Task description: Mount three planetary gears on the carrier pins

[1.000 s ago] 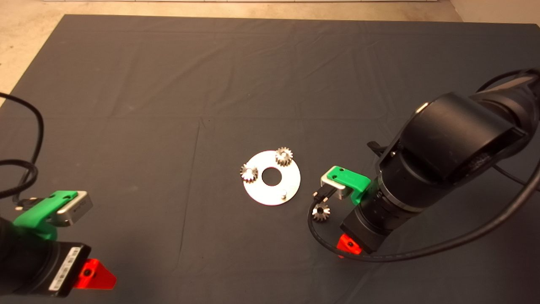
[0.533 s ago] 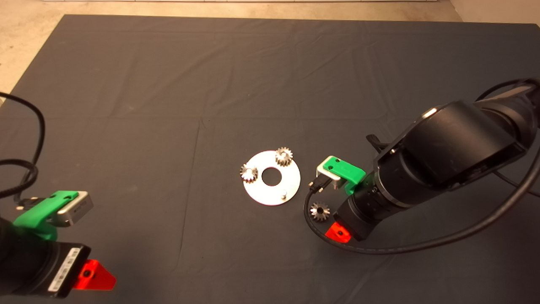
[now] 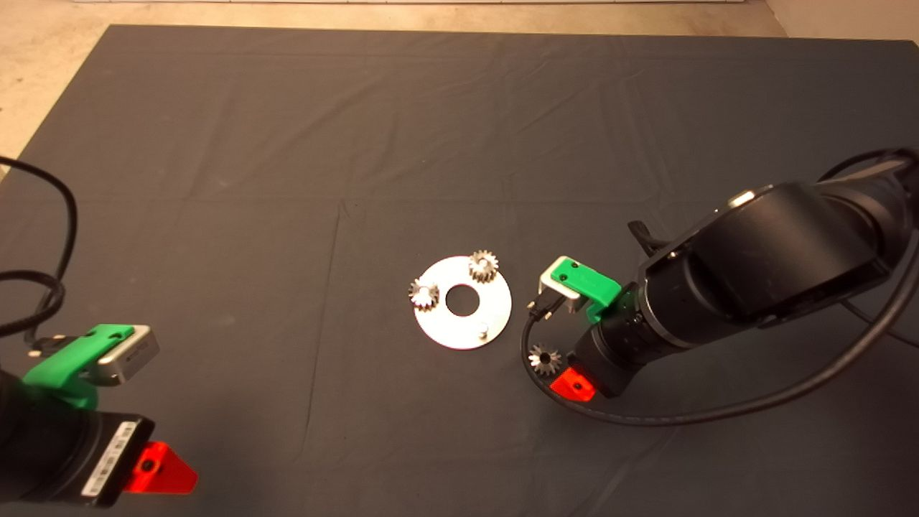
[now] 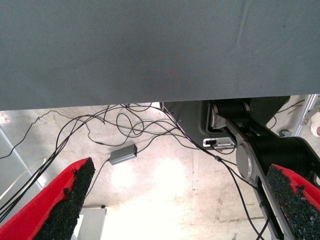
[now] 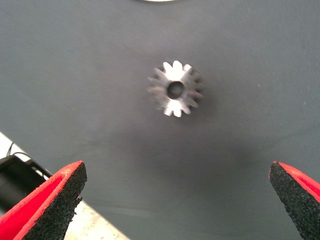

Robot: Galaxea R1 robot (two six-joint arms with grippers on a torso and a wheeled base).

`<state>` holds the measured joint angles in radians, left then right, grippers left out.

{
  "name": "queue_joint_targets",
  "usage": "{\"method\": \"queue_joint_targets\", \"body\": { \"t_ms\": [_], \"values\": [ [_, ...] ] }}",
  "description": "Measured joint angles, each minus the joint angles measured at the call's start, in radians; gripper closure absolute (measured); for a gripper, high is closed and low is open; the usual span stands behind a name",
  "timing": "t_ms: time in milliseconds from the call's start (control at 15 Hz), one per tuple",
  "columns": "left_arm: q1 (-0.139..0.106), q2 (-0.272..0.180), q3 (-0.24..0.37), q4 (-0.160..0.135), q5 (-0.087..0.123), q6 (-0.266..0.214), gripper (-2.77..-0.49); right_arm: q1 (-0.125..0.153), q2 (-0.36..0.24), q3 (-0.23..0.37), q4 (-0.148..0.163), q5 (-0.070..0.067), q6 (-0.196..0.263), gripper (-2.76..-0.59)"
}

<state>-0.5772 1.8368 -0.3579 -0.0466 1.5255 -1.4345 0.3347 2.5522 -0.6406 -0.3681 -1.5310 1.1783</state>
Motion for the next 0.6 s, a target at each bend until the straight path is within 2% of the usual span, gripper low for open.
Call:
{"method": "queue_joint_targets", "body": {
  "t_ms": [200,333,600],
  "values": [
    [0.000,0.000,0.000,0.000,0.000,0.000,-2.51,-0.035,-0.018,0.000,-0.042,-0.003,-0.027,-2.73],
    [0.000,0.000,0.000,-0.001,0.000,0.000,-2.51,-0.047,-0.018,0.000,-0.075,0.000,-0.039,-2.73],
    [0.000,0.000,0.000,-0.002,0.000,0.000,-2.51,-0.072,-0.017,0.000,-0.119,0.000,-0.062,-2.73]
  ]
}}
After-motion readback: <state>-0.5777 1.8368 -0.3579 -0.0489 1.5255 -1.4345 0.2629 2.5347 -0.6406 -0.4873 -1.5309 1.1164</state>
